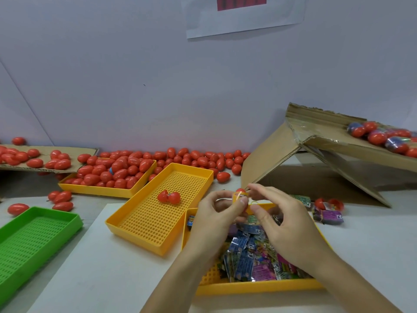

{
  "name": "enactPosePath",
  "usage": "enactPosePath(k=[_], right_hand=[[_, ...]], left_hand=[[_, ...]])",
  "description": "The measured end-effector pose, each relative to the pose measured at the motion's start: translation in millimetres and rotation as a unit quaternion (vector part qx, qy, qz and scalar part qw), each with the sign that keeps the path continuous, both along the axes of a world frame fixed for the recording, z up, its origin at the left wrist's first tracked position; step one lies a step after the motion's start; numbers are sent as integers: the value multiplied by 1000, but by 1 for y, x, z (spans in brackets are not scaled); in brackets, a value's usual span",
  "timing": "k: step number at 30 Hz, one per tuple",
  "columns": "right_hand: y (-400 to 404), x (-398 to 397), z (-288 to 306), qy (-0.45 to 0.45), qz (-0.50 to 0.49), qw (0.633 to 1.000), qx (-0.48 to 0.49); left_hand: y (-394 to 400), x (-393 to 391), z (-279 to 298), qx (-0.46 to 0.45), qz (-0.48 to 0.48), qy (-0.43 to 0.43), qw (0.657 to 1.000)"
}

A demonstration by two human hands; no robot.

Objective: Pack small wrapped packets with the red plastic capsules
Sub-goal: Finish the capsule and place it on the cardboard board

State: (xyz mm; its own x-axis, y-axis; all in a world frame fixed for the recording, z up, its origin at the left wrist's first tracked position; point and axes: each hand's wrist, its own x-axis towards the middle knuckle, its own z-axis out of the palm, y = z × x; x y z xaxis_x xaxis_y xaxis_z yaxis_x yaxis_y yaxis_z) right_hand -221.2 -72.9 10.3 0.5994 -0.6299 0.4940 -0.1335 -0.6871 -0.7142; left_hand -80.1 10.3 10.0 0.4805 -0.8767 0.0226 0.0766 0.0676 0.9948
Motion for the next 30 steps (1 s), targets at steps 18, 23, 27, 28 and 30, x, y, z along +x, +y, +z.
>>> enactPosePath(k=[18,23,27,28,30], right_hand=[[0,-1,2,65,-59,996,14],[0,0,2,48,-53,997,3],[-3,-2,-1,85,-41,996,-8],[-4,-3,-1,99,-39,994,-11],[-7,-5,-1,127,-37,991,-23]], left_hand=[[-151,-42,133,33,-115,0,993],[-134,15,84,60,116,-320,938],[-117,59,37,221,49,-516,826],[-116,63,29,253,27,-564,786],[-119,69,17,284,21,-631,722]])
